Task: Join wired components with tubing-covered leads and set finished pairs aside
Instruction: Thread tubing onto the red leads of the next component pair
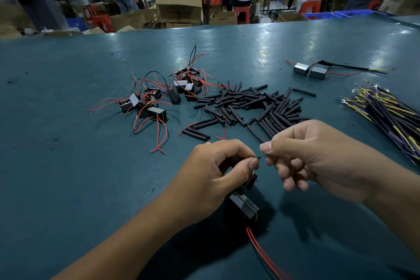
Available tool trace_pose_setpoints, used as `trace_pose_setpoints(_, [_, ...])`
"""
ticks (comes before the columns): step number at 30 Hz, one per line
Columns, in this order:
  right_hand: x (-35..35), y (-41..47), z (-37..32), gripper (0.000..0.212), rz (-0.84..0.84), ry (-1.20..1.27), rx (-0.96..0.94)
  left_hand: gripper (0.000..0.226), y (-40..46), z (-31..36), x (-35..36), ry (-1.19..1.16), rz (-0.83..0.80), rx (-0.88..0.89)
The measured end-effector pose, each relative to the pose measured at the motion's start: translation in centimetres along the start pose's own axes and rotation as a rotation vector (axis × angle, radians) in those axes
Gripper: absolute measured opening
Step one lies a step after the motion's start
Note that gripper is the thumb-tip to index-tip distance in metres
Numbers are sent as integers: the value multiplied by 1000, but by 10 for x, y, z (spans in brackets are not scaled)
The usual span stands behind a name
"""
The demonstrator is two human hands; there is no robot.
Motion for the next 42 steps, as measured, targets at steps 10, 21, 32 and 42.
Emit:
trace_pose_setpoints(10, [3, -2, -3, 24, 34, -11, 3, 13, 0, 3, 0, -6, -6, 22])
trace_pose_setpoints(21, [-4, -6, -15, 29, 171, -144, -169, 11, 0, 1, 1, 6, -10, 16])
trace_pose_setpoints(32, [-1, -4, -10, 34, 127, -151, -125, 11, 0, 1, 0, 23, -11, 23])
trace_pose_setpoints(42, [-3, -2, -6, 25, 94, -85, -124, 12, 0, 2, 0, 27, -7, 24])
Point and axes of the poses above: each hand's wrist, its own y-axis towards the middle knuckle, its own x-axis out of the palm, z = x × y, the point moved 7 cm from there along y, towards the middle knuckle, and after that the axes turned 4 degrees about -y, right-handed, at the moved point
